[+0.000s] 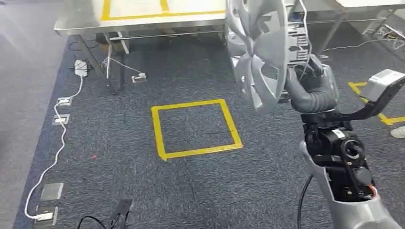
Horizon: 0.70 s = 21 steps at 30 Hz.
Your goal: Take the parts from the cabinet and place them on the table.
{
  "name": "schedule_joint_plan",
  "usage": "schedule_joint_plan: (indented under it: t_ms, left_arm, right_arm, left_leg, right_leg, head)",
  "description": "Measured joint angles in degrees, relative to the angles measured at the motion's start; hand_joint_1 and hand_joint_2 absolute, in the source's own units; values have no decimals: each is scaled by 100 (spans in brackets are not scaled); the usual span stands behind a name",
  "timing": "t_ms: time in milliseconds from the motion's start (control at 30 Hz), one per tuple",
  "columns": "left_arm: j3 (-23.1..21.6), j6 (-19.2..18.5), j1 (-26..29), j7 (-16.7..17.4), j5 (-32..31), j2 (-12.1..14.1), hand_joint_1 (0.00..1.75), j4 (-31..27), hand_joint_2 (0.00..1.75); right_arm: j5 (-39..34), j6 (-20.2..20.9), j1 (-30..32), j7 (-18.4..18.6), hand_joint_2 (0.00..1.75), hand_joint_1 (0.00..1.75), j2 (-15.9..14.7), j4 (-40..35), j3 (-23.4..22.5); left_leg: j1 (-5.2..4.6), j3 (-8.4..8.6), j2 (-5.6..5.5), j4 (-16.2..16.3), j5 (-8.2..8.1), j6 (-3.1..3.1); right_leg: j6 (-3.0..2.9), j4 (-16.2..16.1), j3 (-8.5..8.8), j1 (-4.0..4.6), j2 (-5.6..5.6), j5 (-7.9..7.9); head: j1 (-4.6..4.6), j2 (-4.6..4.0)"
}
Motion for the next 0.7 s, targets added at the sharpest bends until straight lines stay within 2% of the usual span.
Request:
schedule_joint_plan:
  t_ms: [33, 67, 100, 133, 167, 200, 233, 300, 333, 367, 400, 467, 500, 533, 567, 600, 633, 667, 700]
  left_arm:
    - [0, 0, 6, 0, 0, -2, 0, 0, 175]
    - [0, -2, 7, 0, 0, -4, 0, 0, 175]
    - [0, 0, 5, 0, -2, -4, 0, 0, 175]
    - [0, 0, 0, 0, -2, -7, 0, 0, 175]
    - [0, -2, 2, 0, -7, -13, 0, 0, 175]
    - [-2, 0, -12, 0, -9, -15, 0, 0, 175]
    - [-2, -2, -24, 0, -9, -13, 0, 0, 175]
    - [-2, -2, -25, 0, -9, -18, 0, 0, 175]
    - [-2, -2, -27, 0, -9, 0, 0, 0, 175]
    - [-2, -2, -30, 0, -7, -4, 0, 0, 175]
    - [-2, -6, -42, 0, -7, -13, 0, 0, 175]
    - [-2, -9, -47, 0, -4, -11, 0, 0, 175]
    - [-2, -11, -37, 0, 0, -13, 0, 0, 175]
    - [-2, -11, -25, 0, 0, -11, 0, 0, 175]
    - [-2, -11, -20, 0, 0, -11, 0, 0, 175]
    - [-2, -11, -22, 0, 0, -9, 0, 0, 175]
    - [-2, -11, -28, 0, 0, -7, 0, 0, 175]
    - [-2, -11, -29, 0, 0, -2, 0, 0, 175]
    - [-2, -13, -39, 0, 0, 0, 0, 0, 175]
  right_arm:
    - [-2, 0, 7, 2, 175, 175, 0, 9, 2]
    - [-2, 0, 13, 2, 175, 175, 0, 13, 4]
    - [-2, -2, 15, 4, 175, 175, 0, 15, 2]
    - [-2, -2, 12, 4, 175, 175, 0, 15, 4]
    - [-2, -2, 12, 4, 175, 175, 0, 17, 2]
    - [-18, -2, 4, 0, 175, 175, 0, 24, 4]
    - [-22, 0, -2, 0, 175, 175, 0, 24, 11]
    - [-33, -2, -4, 0, 175, 175, -2, 24, 2]
    - [-35, -4, -7, 2, 175, 175, 0, 22, 0]
    - [-35, 0, -9, 0, 175, 175, 0, 22, 7]
    - [-35, -2, -18, 2, 175, 175, 2, 24, 7]
    - [-35, -2, -9, 2, 175, 175, 0, 24, 7]
    - [-35, -2, -9, 2, 175, 175, 0, 24, 11]
    - [-35, -2, -4, 2, 175, 175, 0, 26, 11]
    - [-35, -2, 0, 2, 175, 175, 0, 26, 11]
    - [-35, -2, 0, 4, 175, 175, 0, 26, 11]
    - [-35, -2, -2, 4, 175, 175, 2, 26, 13]
    - [-35, -2, -4, 4, 175, 175, 2, 26, 13]
    - [-35, -2, -15, 2, 175, 175, 0, 24, 13]
  left_leg:
    - [-2, 55, -10, 0, -37, -1]
    - [-4, 121, -25, 2, -79, -5]
    - [-5, 193, -39, 3, -125, -14]
    - [-10, 271, -50, 5, -176, -32]
    - [-9, 294, -51, 3, -223, -54]
    - [-49, 292, -61, 42, -245, -92]
    - [-42, 270, -61, 41, -250, -103]
    - [-30, 286, -53, 6, -265, -149]
    - [-60, 297, -42, 22, -303, -199]
    - [-41, 256, -27, 175, -372, -239]
    - [-25, 51, -17, 550, -554, -269]
    - [14, -551, -8, 1569, -935, -320]
    - [26, -799, -6, 1938, -1010, -334]
    - [34, -926, -5, 2027, -926, -338]
    - [37, -875, -4, 1783, -682, -333]
    - [38, -696, -3, 1329, -368, -321]
    - [38, -429, 0, 702, -26, -297]
    - [35, -201, 8, 172, 218, -267]
    - [-6, -137, 5, 48, 123, -250]
  right_leg:
    - [-6, -24, -62, 0, 0, 148]
    - [-22, -312, 16, 0, 0, 421]
    - [-42, -781, 195, 1, 0, 755]
    - [-75, -1387, 426, 8, -2, 1126]
    - [-117, -1816, 551, 20, -6, 1301]
    - [-132, -1906, 641, 55, -2, 1231]
    - [-164, -1954, 668, 35, -1, 1168]
    - [-212, -1956, 656, 52, 18, 1139]
    - [-237, -2009, 719, -2, 10, 1147]
    - [-256, -2026, 757, -15, 16, 1140]
    - [-281, -2026, 766, -25, 8, 1124]
    - [-305, -2026, 776, -28, -1, 1097]
    - [-307, -2025, 785, -28, 1, 1079]
    - [-301, -2025, 809, -30, 6, 1057]
    - [-293, -2025, 847, -32, 15, 1031]
    - [-283, -2025, 892, -35, 19, 1002]
    - [-264, -2025, 952, -36, 23, 968]
    - [-241, -2026, 981, -35, 23, 933]
    - [-198, -2016, 978, 10, 36, 900]
  head:
    - [7, 0]
    - [20, 0]
    - [31, 0]
    - [44, 0]
    - [48, 0]
    - [39, 0]
    - [57, 0]
    - [39, 0]
    - [50, 0]
    - [50, 0]
    - [-4, 0]
    - [-35, 0]
    - [-50, 0]
    - [-66, 0]
    - [-79, 0]
    - [-96, 0]
    - [-114, 0]
    - [-131, 0]
    - [-136, 0]
